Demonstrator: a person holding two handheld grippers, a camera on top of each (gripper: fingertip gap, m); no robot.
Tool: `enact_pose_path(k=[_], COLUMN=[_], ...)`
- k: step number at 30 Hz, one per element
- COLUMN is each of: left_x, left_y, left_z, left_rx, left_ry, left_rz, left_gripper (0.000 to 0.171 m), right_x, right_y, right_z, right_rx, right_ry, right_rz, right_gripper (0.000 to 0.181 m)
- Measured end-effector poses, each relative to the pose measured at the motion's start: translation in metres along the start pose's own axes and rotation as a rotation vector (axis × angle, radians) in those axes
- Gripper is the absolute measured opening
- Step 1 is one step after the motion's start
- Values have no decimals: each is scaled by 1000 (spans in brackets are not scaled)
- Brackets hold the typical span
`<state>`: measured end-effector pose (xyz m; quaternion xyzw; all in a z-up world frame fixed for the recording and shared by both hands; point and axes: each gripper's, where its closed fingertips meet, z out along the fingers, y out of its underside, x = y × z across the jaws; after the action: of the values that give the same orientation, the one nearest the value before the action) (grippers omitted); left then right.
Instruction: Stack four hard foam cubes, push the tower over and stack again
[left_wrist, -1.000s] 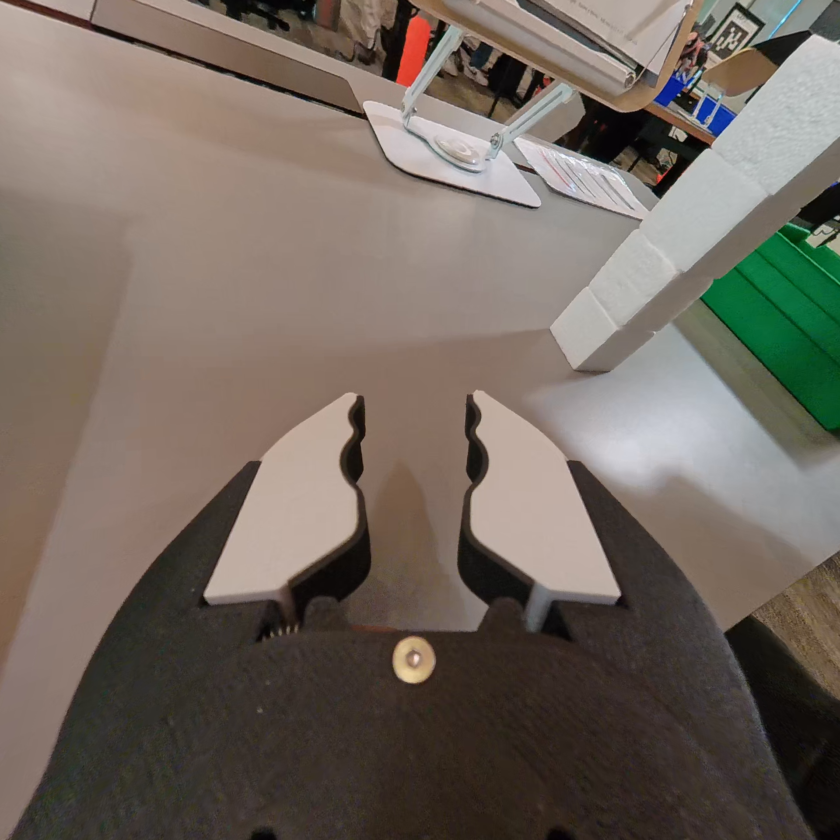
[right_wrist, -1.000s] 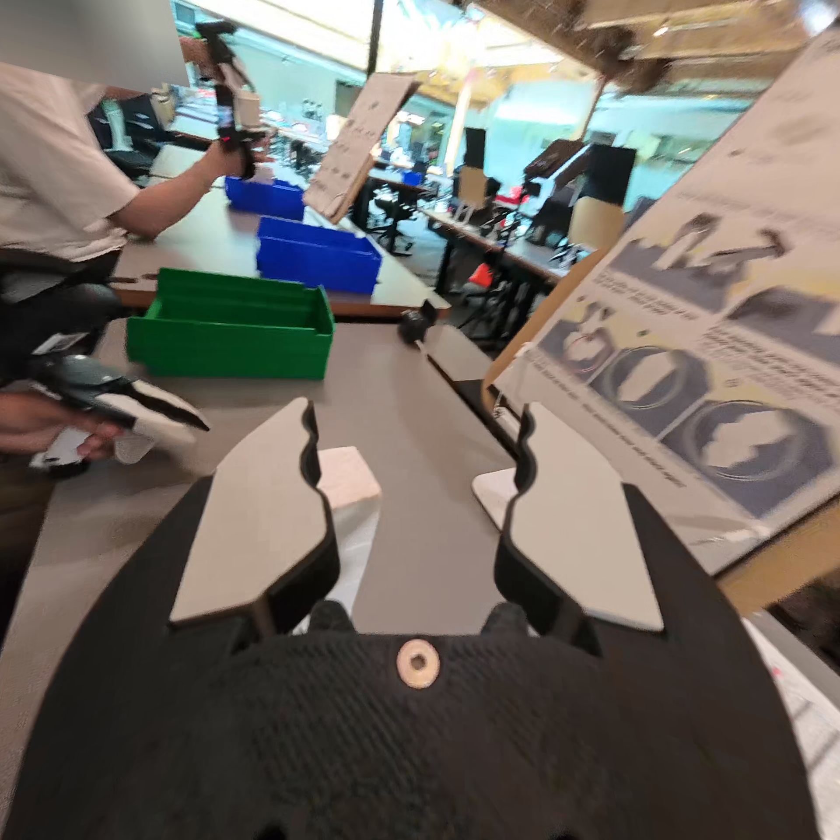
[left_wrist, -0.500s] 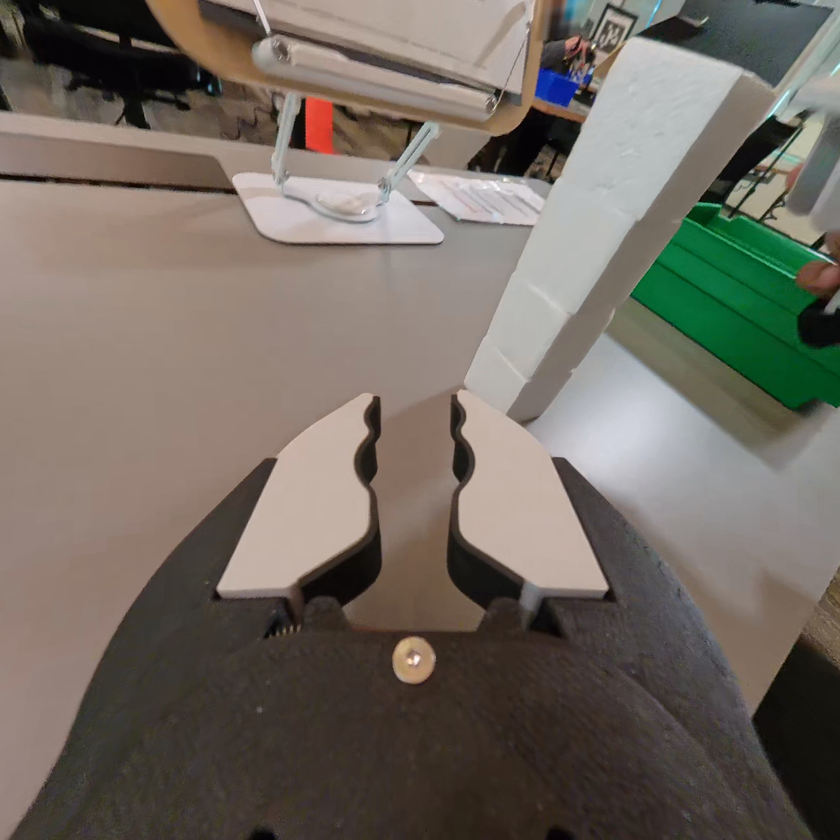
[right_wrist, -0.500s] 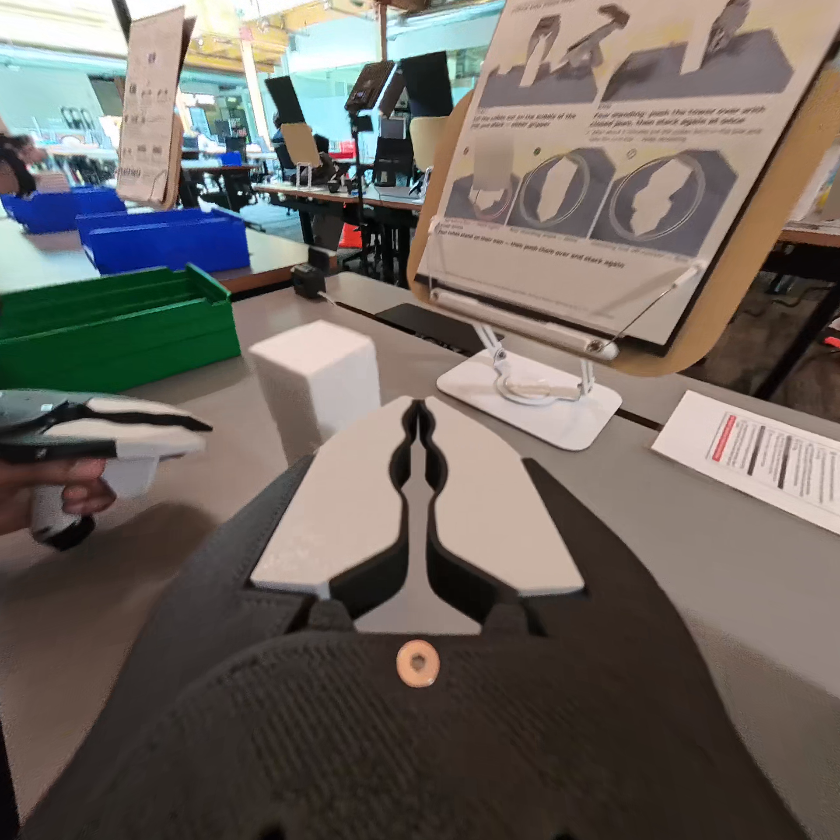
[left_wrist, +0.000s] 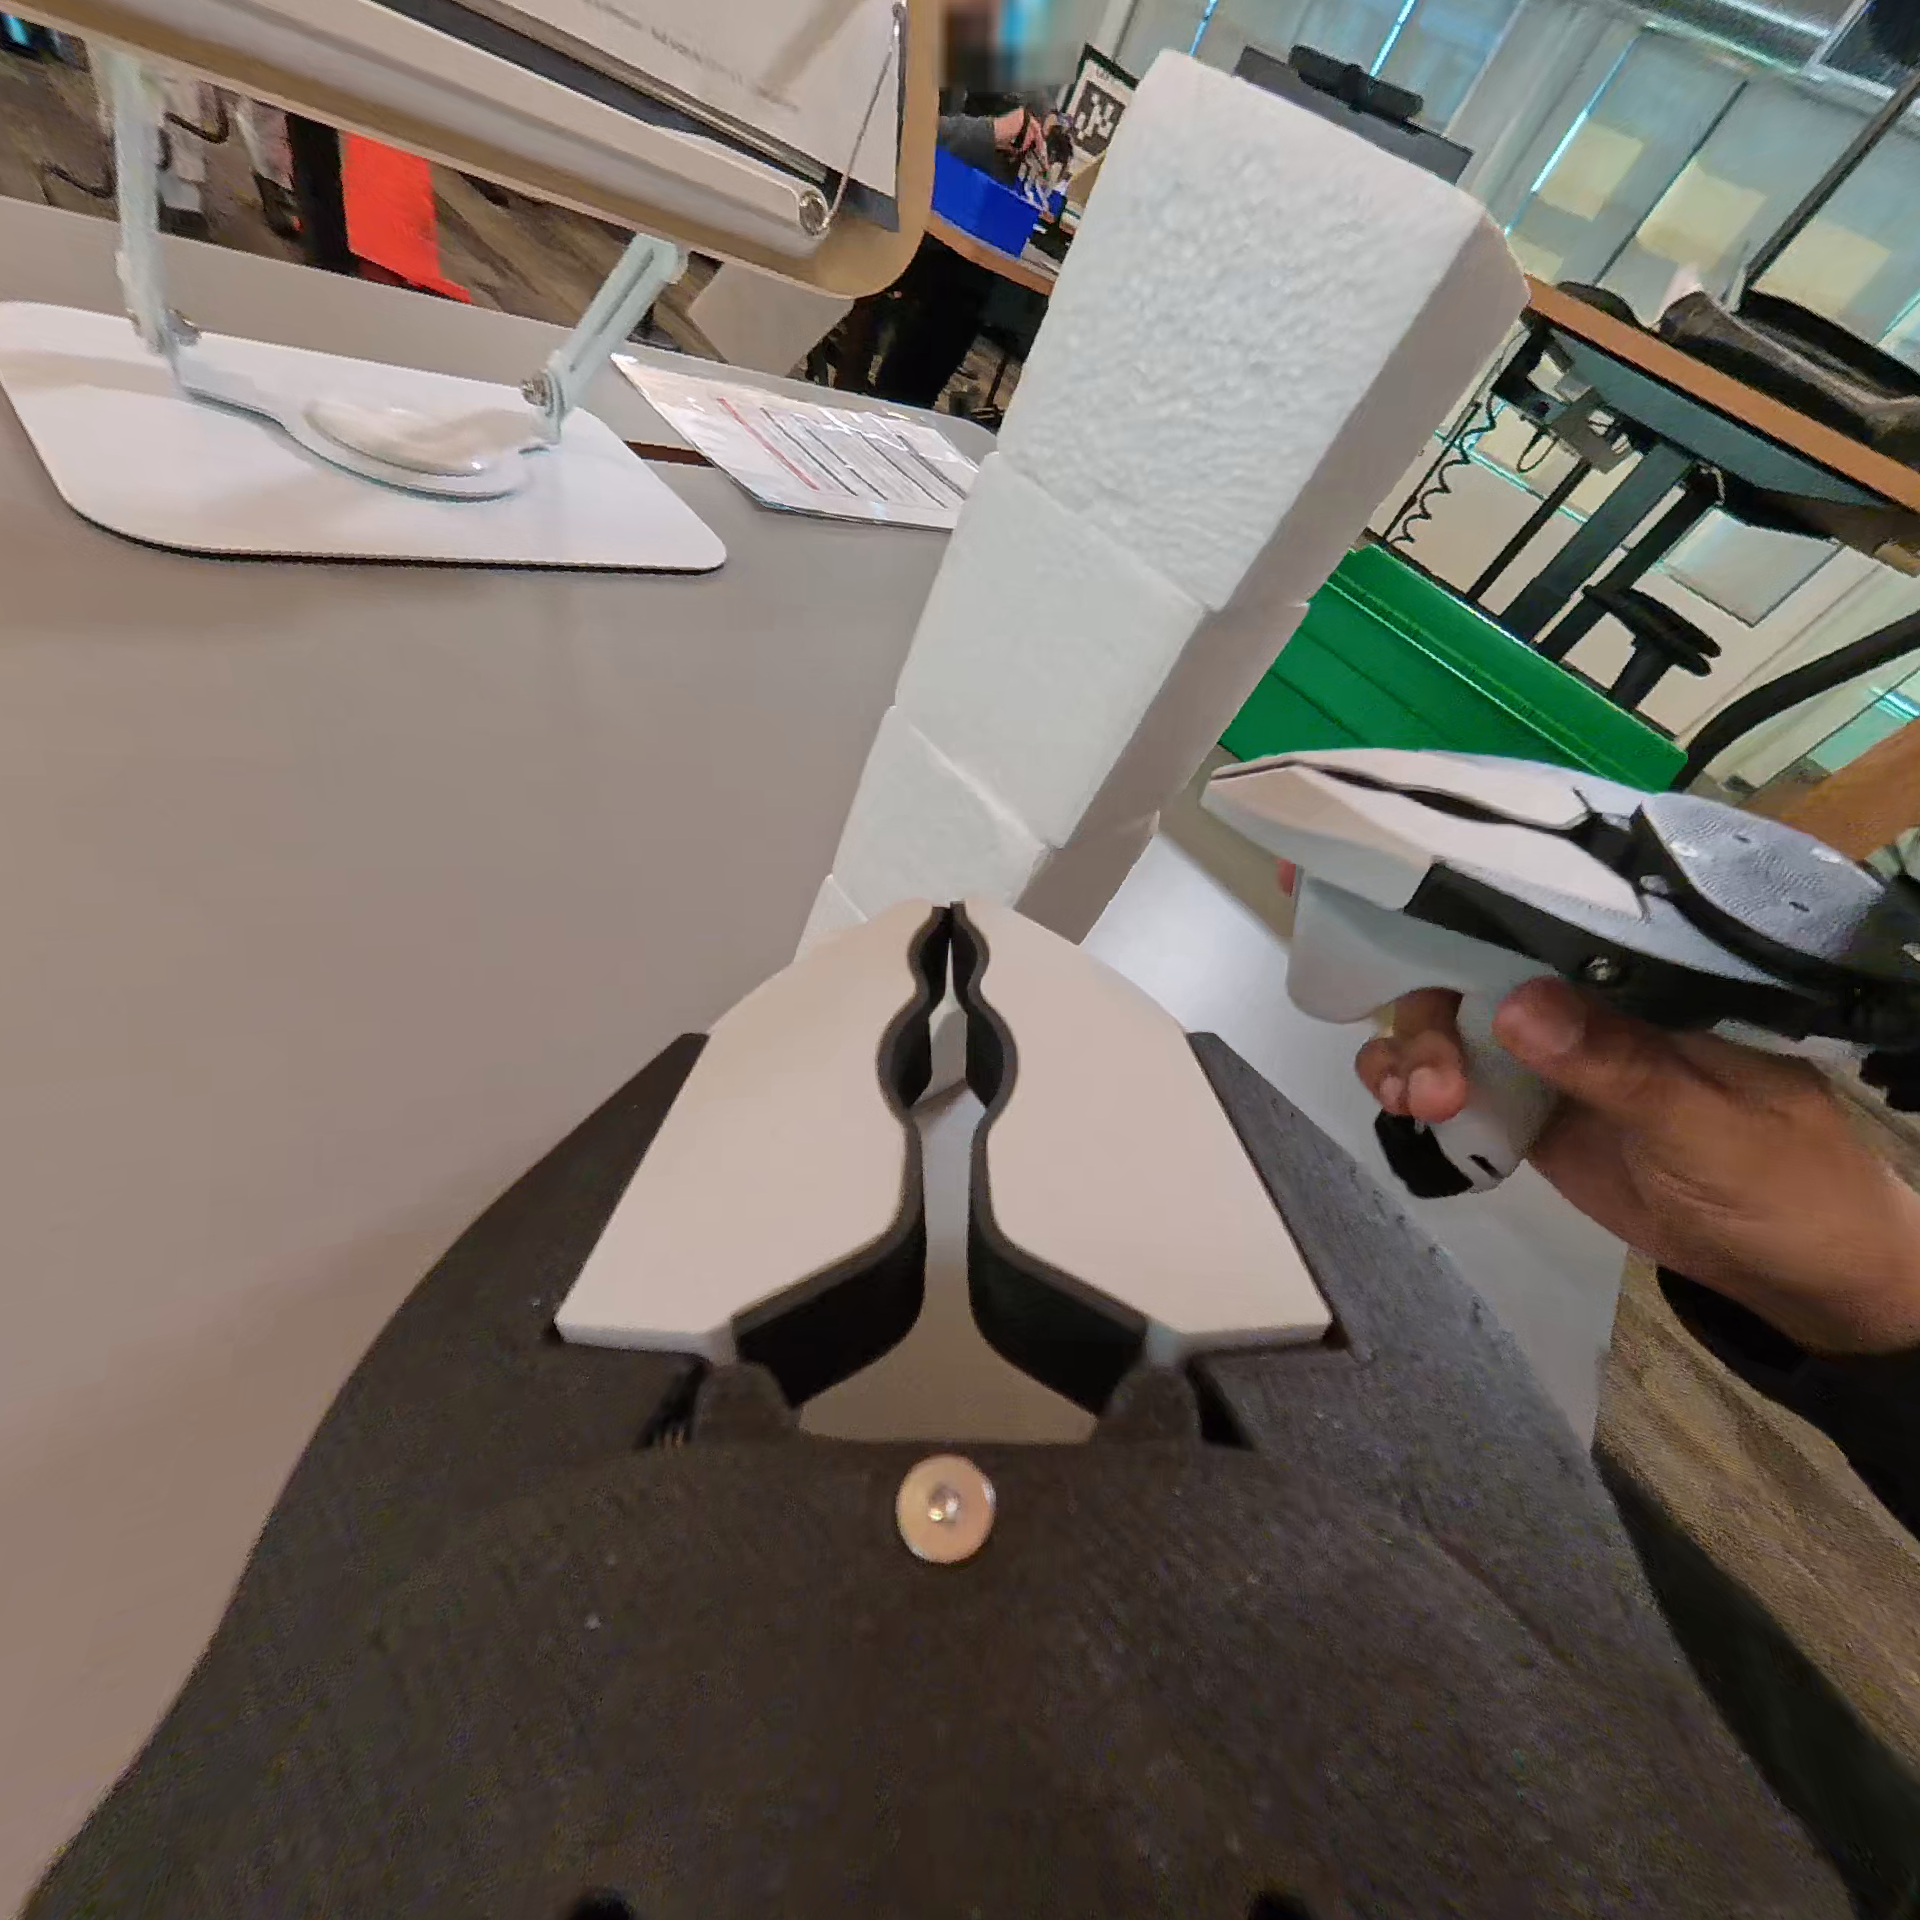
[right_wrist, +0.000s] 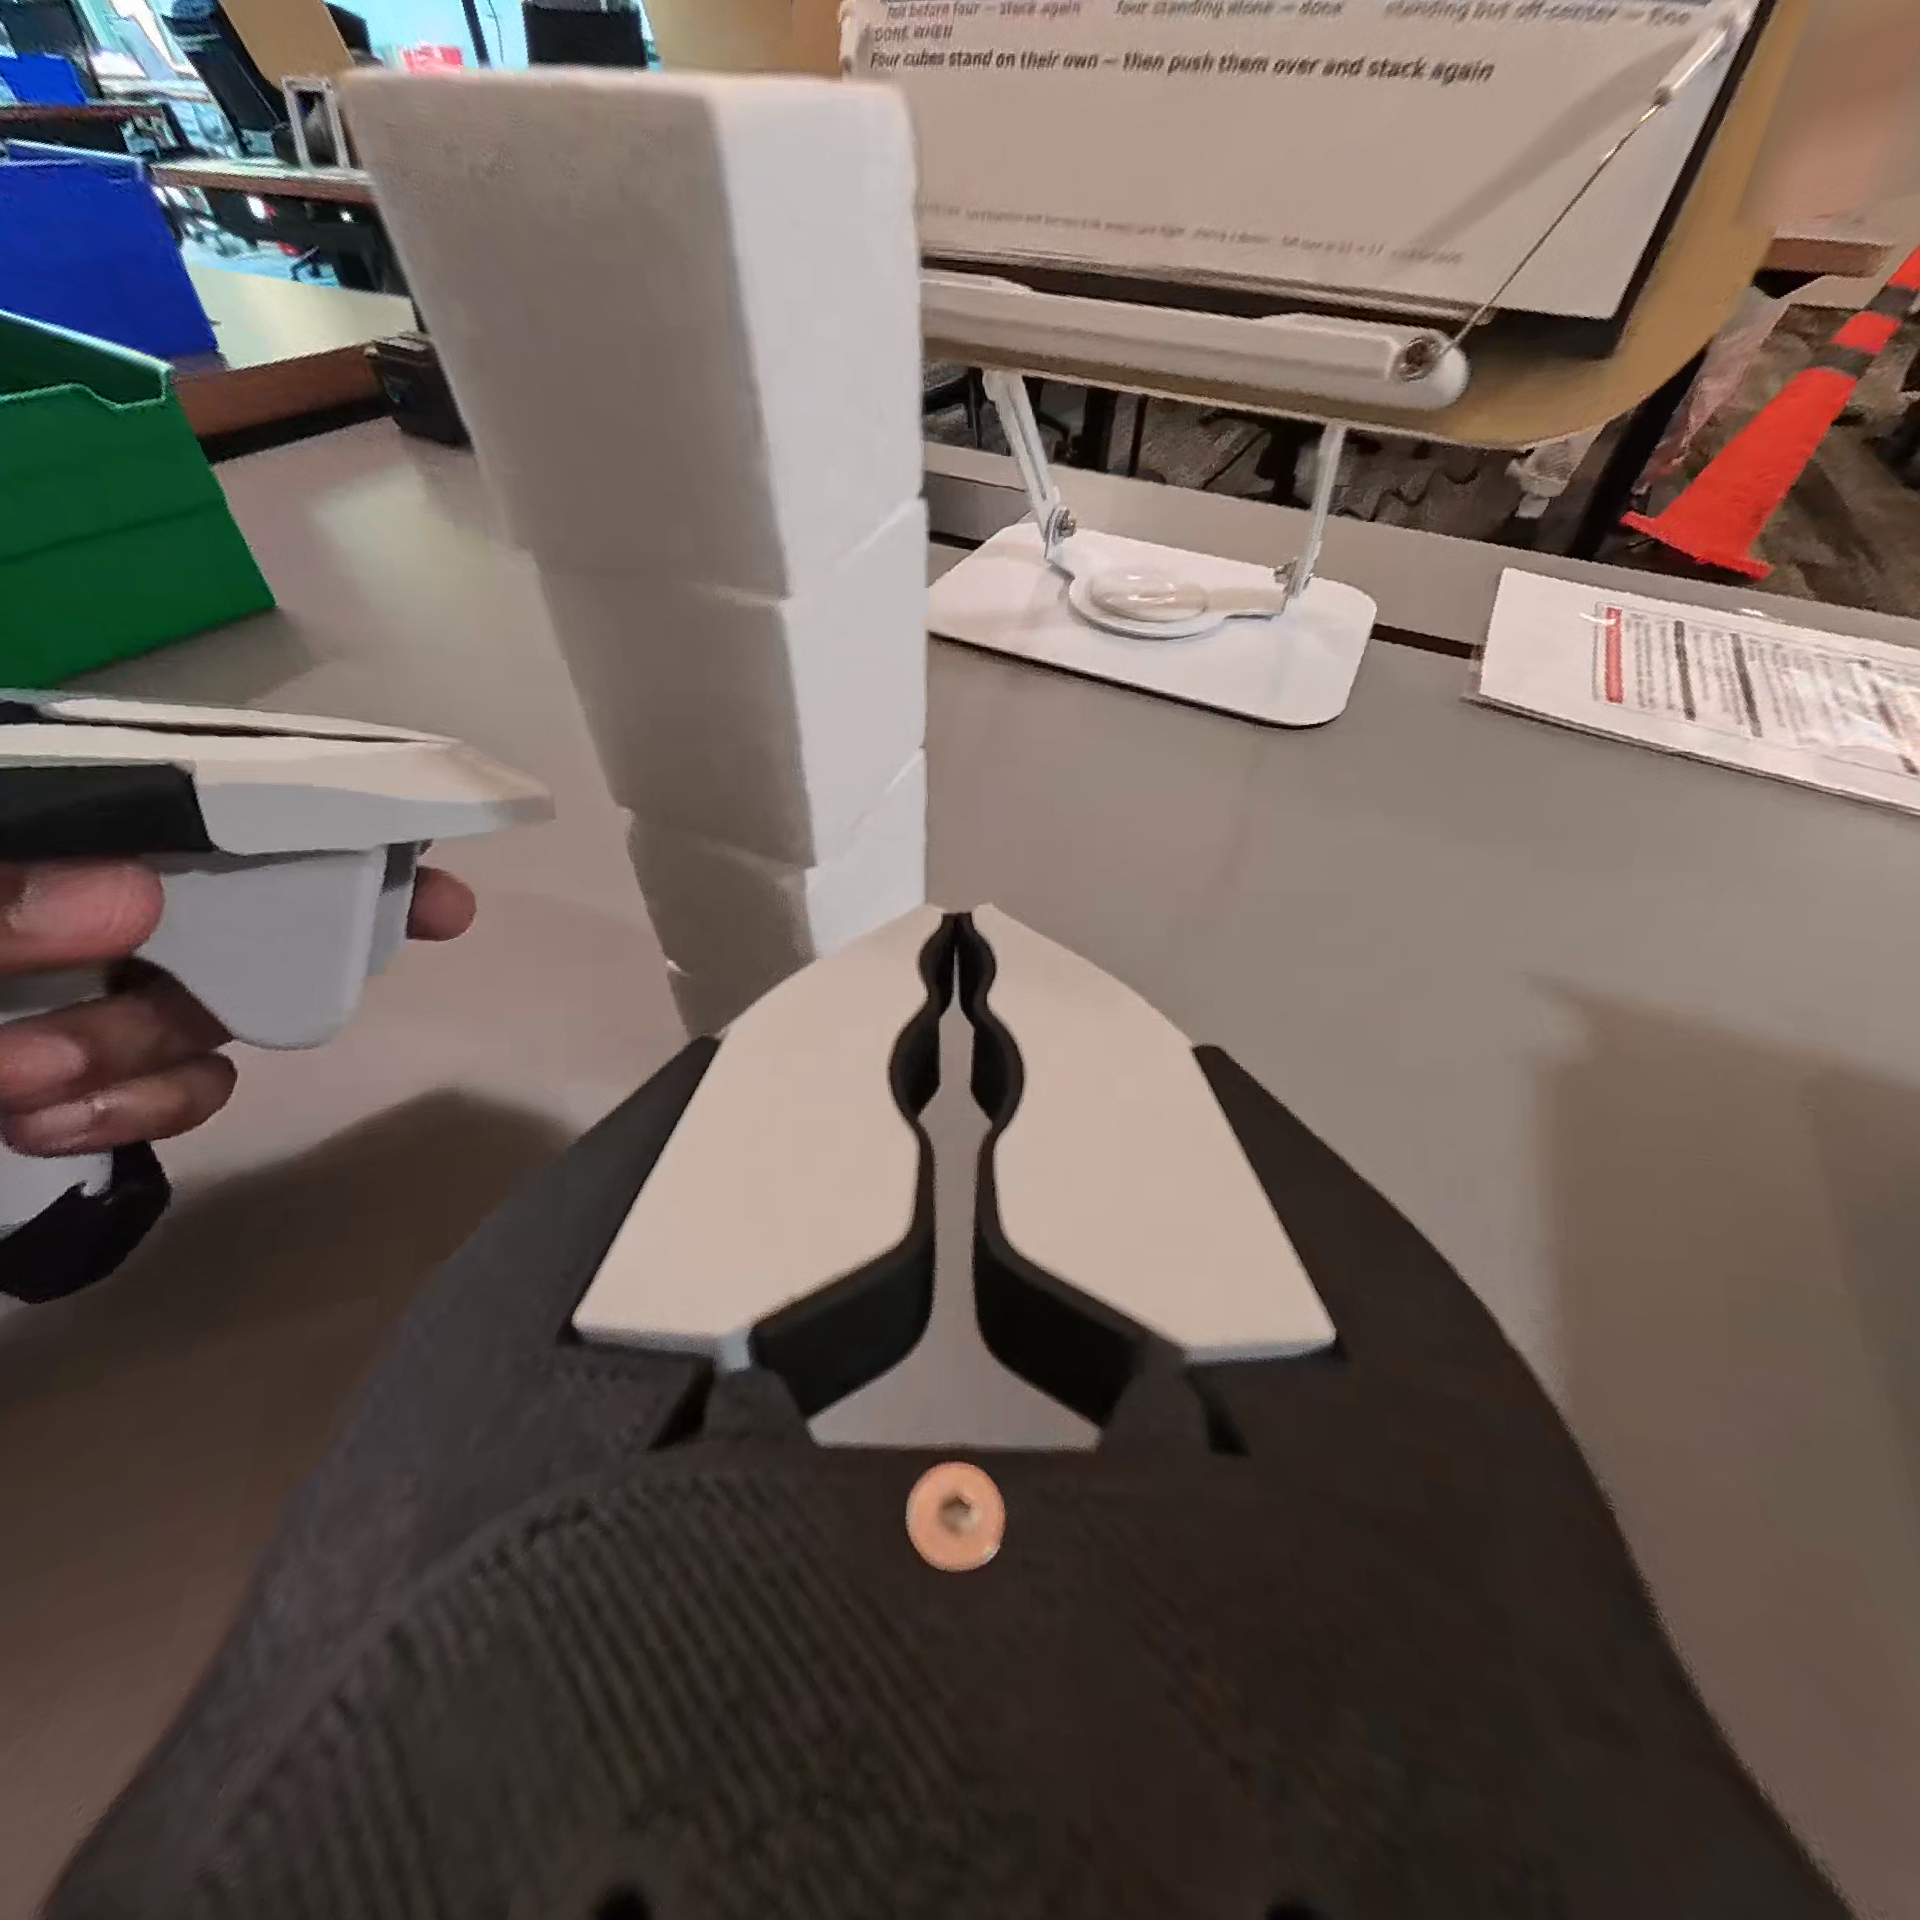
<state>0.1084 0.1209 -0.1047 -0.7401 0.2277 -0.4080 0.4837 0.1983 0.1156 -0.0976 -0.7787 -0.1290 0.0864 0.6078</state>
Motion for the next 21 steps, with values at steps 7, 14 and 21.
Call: enact_pose_path(k=[7,14,21], left_x=[1,7,8], left_y=[1,4,5], left_z=[5,10,11], left_rx=[-19,-34,-38], left_ry=[7,7,-6], left_rz=[1,38,65], left_gripper=[1,1,1], right_x=[-6,-10,-19], right_y=[2,-6,-10], right_z=[6,7,7], right_rx=[3,37,39], right_ry=[11,-11,-31], right_rz=[28,21,-13], right_gripper=[0,0,0])
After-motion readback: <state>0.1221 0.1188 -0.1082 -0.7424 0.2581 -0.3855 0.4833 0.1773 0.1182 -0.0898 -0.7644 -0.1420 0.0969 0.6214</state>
